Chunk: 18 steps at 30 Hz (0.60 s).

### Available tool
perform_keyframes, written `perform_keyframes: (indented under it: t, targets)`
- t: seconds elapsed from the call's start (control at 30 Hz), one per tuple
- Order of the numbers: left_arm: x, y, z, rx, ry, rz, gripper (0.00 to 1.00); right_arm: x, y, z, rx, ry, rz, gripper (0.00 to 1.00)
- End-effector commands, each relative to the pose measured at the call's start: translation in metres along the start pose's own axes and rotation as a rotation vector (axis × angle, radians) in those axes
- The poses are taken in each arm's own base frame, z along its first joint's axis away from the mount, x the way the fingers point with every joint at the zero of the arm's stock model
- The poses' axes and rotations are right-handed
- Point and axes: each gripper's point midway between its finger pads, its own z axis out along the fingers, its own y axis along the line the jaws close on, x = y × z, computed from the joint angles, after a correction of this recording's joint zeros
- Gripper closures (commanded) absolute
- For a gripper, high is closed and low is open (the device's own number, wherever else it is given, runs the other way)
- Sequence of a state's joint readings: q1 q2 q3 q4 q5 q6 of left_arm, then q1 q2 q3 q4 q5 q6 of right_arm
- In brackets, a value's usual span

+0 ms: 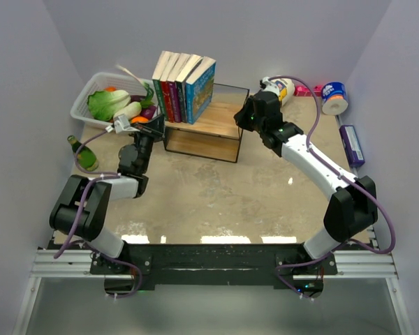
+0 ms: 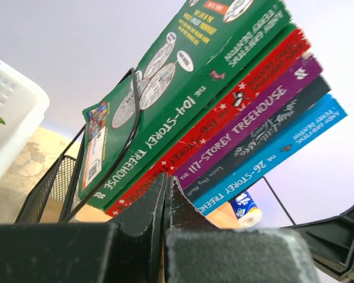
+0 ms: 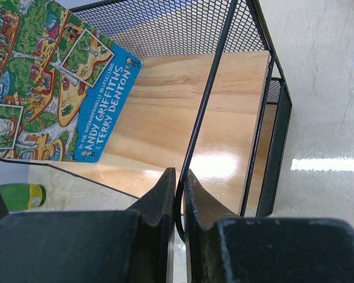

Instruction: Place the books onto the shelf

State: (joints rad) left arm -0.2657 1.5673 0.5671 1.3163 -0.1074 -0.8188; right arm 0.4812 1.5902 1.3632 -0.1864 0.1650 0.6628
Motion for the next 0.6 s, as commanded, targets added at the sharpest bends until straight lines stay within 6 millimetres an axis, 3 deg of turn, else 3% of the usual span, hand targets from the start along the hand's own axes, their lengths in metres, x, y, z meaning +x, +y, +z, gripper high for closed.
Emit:
perform_keyframes:
  t: [0.0,0.27,0.57]
  targets:
    - [-0.045,-0.043,0.005,0.195,-0.191,-0.03,1.0,0.002,0.009,0.006,-0.033,0.014,-0.018,0.99]
    - [-0.034,-0.04,0.0,0.218,-0.16,-0.058,1.0,0.004,0.01,0.008,-0.034,0.017,-0.017,0.99]
    - [-0.023,-0.035,0.01,0.217,-0.141,-0.077,1.0,0.007,0.01,0.01,-0.038,0.028,-0.017,0.99]
